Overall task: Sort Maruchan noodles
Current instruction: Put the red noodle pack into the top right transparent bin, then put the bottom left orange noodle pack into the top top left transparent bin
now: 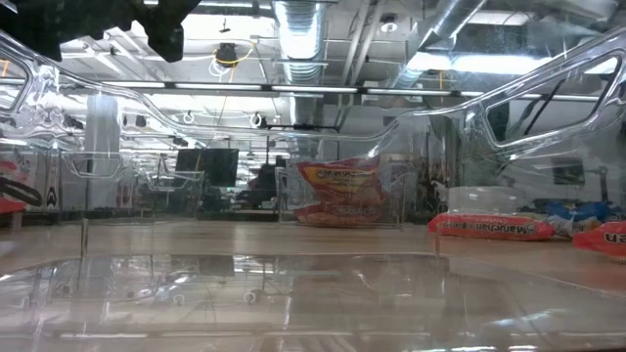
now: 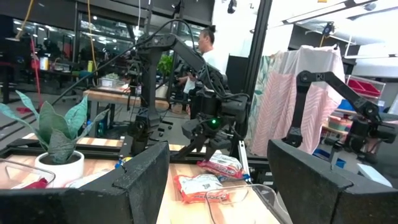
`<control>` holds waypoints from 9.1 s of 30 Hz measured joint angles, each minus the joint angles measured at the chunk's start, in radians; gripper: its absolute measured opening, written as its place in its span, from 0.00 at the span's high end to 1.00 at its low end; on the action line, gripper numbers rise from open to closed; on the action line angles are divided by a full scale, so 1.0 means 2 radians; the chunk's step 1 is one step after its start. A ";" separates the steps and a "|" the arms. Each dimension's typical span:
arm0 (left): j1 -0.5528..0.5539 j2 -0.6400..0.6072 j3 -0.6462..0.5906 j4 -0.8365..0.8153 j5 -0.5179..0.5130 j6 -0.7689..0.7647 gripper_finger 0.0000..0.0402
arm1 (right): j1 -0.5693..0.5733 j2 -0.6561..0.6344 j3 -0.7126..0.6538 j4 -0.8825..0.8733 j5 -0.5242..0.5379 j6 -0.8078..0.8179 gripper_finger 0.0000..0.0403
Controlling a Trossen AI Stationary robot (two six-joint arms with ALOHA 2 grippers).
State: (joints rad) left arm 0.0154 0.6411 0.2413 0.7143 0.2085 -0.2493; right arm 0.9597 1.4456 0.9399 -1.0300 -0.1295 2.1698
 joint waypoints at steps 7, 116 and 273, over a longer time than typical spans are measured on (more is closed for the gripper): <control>0.000 0.000 0.000 0.000 0.000 0.000 0.36 | 0.002 0.000 -0.023 0.044 0.000 0.034 0.35; 0.000 0.000 0.000 0.001 -0.026 0.002 0.36 | -0.073 0.385 0.347 -0.270 -0.143 -0.553 0.51; 0.000 0.000 0.000 -0.044 -0.041 -0.025 0.36 | -0.486 0.196 0.604 -0.271 0.325 -0.882 0.43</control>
State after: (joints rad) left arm 0.0154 0.6407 0.2417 0.6266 0.1257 -0.3000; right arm -0.0128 1.8366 2.1474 -1.5713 0.5215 0.4052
